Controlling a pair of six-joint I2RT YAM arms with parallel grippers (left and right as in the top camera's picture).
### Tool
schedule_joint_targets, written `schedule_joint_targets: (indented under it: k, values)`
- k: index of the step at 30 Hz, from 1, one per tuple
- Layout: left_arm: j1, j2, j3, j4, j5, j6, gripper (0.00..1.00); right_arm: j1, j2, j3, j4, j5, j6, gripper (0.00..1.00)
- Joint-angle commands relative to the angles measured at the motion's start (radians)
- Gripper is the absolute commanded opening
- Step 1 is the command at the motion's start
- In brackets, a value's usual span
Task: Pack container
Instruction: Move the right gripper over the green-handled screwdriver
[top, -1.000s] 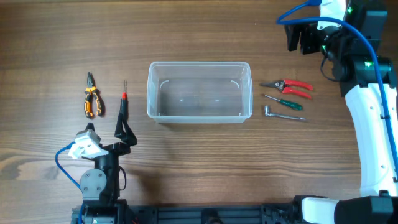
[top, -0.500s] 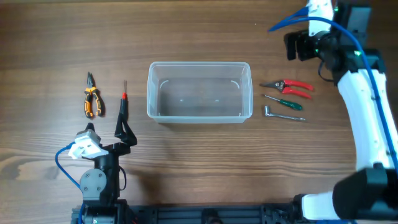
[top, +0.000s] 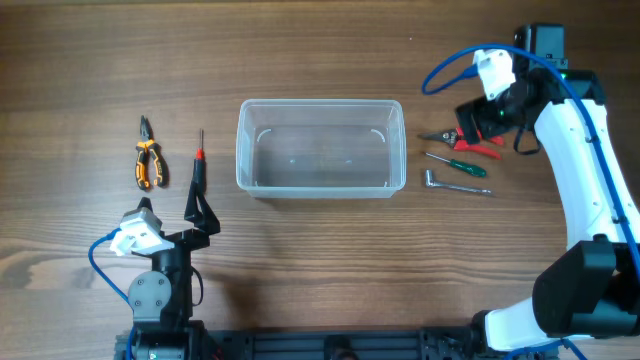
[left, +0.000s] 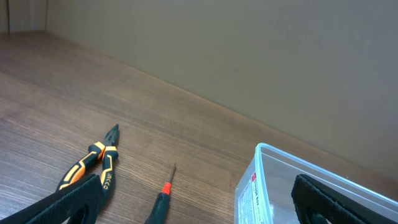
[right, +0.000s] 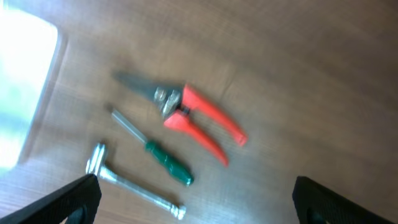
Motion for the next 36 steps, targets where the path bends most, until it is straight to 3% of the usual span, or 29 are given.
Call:
schedule_joint_targets:
  k: [1, 7, 14, 15, 18, 20, 28, 36]
  values:
    - [-0.005, -0.005, -0.001, -0.002, -0.011, -0.013, 1.0, -0.005, -0.008, 0.014, -0.095, 0.014, -0.206, 0.99]
    - [-0.005, -0.005, -0.001, -0.002, -0.011, -0.013, 1.0, -0.005, -0.008, 0.014, -0.156, -0.249, -0.461, 0.99]
    - [-0.005, -0.005, -0.001, -0.002, -0.011, -0.013, 1.0, -0.005, 0.058, -0.043, -0.108, -0.273, -0.468, 0.94]
    - [-0.005, -0.005, -0.001, -0.002, -0.011, -0.013, 1.0, -0.005, 0.07, -0.063, -0.079, -0.273, -0.467, 0.89]
    - [-0.005, -0.005, -0.001, -0.002, -0.011, -0.013, 1.0, -0.005, 0.13, -0.104, 0.039, -0.247, -0.39, 0.52]
    - [-0.005, -0.005, -0.001, -0.003, -0.011, -0.013, 1.0, -0.005, 0.149, -0.104, 0.076, -0.233, -0.335, 0.48]
    - [-0.005, -0.005, -0.001, -0.002, -0.011, -0.013, 1.0, -0.01, 0.159, -0.104, 0.164, -0.023, -0.374, 0.49]
    - [-0.005, -0.005, -0.001, -0.002, -0.011, -0.013, 1.0, -0.068, 0.159, -0.104, 0.157, -0.021, -0.487, 0.52]
